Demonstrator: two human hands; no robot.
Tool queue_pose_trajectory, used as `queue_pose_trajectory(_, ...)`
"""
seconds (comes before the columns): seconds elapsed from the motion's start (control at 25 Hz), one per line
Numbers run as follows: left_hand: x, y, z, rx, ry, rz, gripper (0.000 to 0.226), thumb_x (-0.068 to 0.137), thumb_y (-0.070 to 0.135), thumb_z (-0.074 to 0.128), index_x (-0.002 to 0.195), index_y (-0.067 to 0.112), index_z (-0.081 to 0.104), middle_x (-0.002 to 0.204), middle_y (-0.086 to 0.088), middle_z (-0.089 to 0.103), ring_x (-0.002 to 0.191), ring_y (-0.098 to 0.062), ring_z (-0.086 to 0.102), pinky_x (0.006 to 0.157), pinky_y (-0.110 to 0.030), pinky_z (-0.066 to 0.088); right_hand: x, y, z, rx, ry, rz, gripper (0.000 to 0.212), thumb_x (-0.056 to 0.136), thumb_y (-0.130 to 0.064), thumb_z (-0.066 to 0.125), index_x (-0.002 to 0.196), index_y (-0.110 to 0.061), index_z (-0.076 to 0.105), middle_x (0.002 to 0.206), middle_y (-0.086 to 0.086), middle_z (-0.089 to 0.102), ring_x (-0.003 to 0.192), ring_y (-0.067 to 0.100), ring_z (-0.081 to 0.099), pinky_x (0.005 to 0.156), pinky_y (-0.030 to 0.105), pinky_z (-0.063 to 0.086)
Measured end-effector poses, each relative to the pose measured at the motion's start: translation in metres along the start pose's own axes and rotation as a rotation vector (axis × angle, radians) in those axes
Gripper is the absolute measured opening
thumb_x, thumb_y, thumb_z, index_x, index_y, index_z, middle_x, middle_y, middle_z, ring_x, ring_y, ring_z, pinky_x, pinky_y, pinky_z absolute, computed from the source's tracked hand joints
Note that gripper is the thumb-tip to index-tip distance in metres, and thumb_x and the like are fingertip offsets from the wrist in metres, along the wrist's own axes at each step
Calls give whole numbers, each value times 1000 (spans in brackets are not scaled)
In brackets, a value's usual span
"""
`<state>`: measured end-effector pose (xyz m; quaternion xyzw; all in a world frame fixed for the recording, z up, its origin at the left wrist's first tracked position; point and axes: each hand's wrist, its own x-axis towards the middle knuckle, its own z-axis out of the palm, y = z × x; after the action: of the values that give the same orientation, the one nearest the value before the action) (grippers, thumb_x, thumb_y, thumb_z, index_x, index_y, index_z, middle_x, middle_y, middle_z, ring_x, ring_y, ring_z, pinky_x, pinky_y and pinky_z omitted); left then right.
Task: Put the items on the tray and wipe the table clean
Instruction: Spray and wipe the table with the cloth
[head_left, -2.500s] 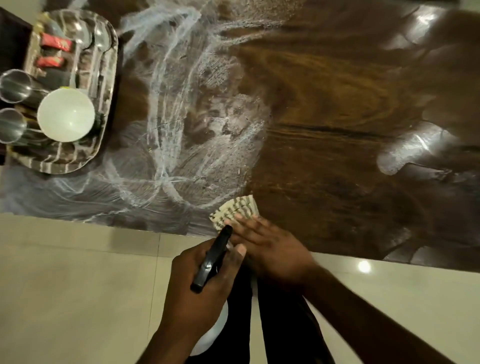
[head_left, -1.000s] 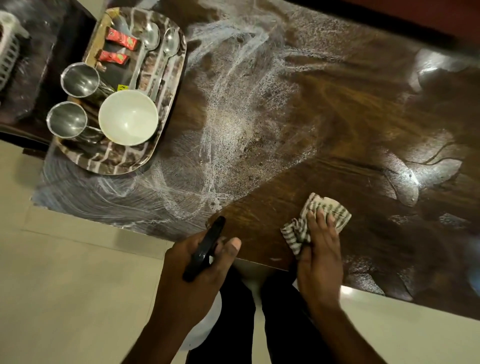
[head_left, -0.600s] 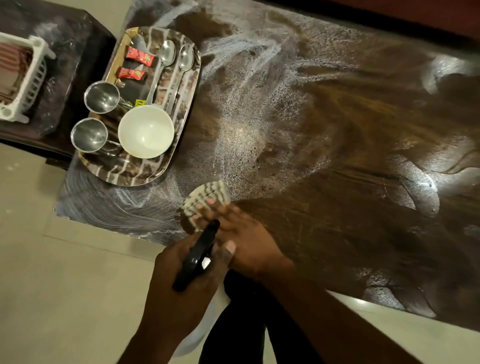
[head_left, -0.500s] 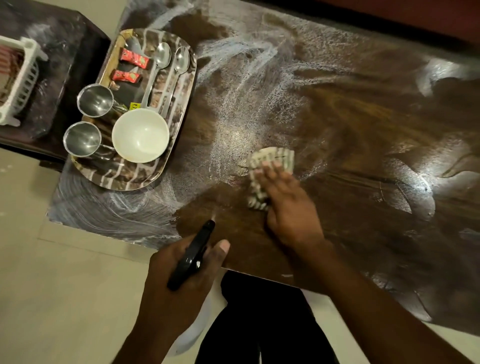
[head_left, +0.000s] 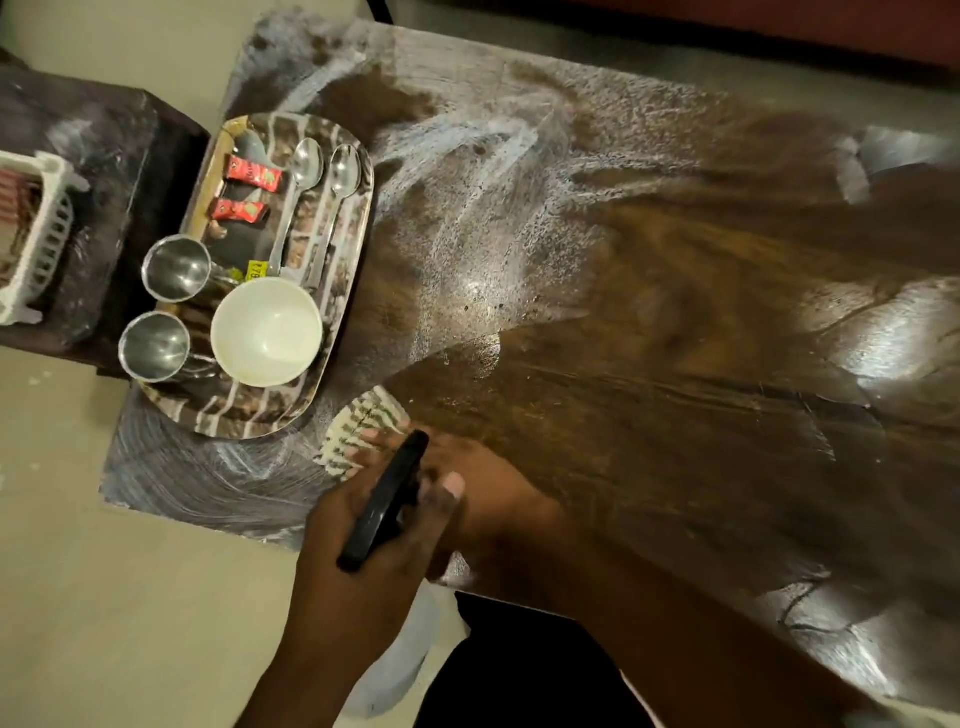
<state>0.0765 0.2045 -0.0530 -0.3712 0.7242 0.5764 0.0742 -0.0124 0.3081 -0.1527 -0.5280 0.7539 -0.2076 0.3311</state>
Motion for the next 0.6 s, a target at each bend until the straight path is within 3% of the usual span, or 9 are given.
queue_pose_trajectory(0.04,3,3,2,-2,-8,15,36,93,35,79,63,22,64,46,-3,55,38,-5,51,45,-15,42,-1,21,-17,-98,10,-18,67,102,-44,55,163,-21,41,172,2,36,162,24,26,134,31,9)
queue_pose_trajectory(0.16,10,12,10,-30,-24,33,50,93,33,79,59,10,52,45,-14,42,38,-11,44,46,-20,40,-24,99,-80,-147,228,360,74,92,-33,48,165,-30,37,175,0,31,162,26,27,126,50,35)
queue_pose_trajectory(0.28,21,22,23,-78,-42,13,40,92,33,80,63,17,58,46,-9,43,39,-9,45,45,-20,42,-46,144,-123,-76,611,712,73,91,-11,52,163,-23,43,174,3,33,163,26,24,129,50,29)
queue_pose_trajectory(0.36,30,30,30,-129,-52,-16,29,90,31,82,69,19,66,45,0,47,38,-9,46,43,-20,42,-22,126,-120,-21,772,840,72,90,-6,50,161,-17,45,172,5,37,162,26,25,132,47,25)
queue_pose_trajectory(0.44,40,37,35,-110,-62,-9,27,88,34,83,72,17,69,46,-3,48,38,-12,45,43,-24,41,6,94,-90,31,645,732,70,91,-9,49,160,-13,44,169,10,41,159,31,31,130,47,28)
queue_pose_trajectory(0.56,58,50,38,-24,-59,23,31,87,44,82,74,19,70,48,-9,51,39,-11,49,46,-26,43,14,50,-61,146,70,297,55,100,-11,54,154,0,49,161,22,48,154,37,39,126,41,32)
queue_pose_trajectory(0.6,63,54,39,0,-58,39,32,88,47,81,76,19,71,48,-10,52,39,-11,50,47,-28,43,9,55,-62,157,0,145,56,100,-15,60,153,2,51,159,23,50,153,37,42,128,44,32)
